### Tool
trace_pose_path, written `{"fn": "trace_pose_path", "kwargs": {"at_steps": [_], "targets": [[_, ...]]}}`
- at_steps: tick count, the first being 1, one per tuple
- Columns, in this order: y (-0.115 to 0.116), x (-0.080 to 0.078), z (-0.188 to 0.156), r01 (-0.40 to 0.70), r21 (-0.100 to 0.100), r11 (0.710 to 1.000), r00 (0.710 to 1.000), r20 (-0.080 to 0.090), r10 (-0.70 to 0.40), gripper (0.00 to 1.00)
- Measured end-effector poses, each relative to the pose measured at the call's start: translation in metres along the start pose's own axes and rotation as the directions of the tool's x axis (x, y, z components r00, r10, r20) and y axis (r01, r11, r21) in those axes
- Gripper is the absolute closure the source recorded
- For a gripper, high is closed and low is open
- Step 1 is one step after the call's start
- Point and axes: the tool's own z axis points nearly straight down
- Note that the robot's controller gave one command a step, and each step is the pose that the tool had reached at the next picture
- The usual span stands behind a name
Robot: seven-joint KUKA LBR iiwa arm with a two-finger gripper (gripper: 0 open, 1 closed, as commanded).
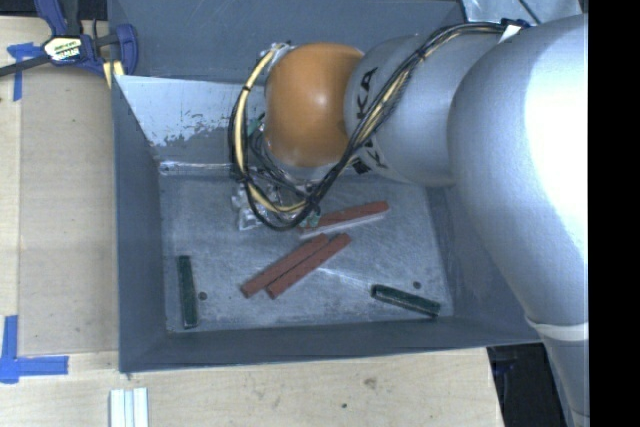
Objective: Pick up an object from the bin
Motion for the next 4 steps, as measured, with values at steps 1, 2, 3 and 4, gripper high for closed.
{"fn": "trace_pose_path", "kwargs": {"at_steps": [1, 2, 3, 4], "targets": [[0.000, 0.000, 0.000, 0.000, 0.000, 1.000, 1.000, 0.000, 0.000, 1.00], [-0.007, 0.006, -0.038, 0.009, 0.003, 1.000, 1.000, -0.021, -0.009, 1.00], [-0.008, 0.005, -0.066, -0.051, 0.003, 0.999, 0.999, -0.013, 0.051, 0.00], [-0.008, 0.005, -0.066, -0.052, 0.003, 0.999, 0.999, -0.014, 0.052, 0.00]]}}
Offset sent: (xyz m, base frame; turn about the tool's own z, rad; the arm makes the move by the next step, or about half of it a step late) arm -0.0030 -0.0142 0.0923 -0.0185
